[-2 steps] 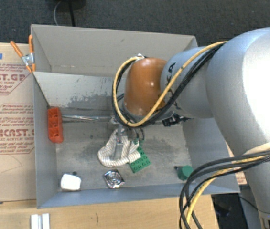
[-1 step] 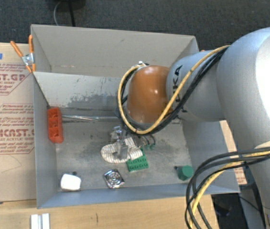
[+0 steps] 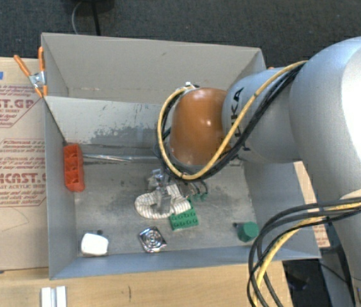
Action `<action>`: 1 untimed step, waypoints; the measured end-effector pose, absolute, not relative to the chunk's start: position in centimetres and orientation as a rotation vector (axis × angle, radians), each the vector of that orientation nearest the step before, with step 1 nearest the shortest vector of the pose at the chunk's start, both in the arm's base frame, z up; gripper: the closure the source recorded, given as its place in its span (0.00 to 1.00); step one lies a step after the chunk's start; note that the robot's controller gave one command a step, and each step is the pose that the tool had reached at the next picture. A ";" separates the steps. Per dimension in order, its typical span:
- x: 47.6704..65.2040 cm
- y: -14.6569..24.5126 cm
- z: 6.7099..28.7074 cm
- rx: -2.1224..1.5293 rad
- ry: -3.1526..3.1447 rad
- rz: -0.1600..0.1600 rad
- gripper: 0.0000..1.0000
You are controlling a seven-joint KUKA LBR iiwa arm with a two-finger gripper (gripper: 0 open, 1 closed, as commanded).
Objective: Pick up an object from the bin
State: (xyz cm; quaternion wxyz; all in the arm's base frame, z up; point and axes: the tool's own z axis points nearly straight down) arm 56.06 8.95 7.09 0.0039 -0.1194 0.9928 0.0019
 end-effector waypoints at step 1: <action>56.6 9.0 24.1 -0.431 3.092 0.006 1.00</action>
Offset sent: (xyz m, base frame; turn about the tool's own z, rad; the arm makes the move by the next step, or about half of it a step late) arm 0.0000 0.0000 0.0000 0.0000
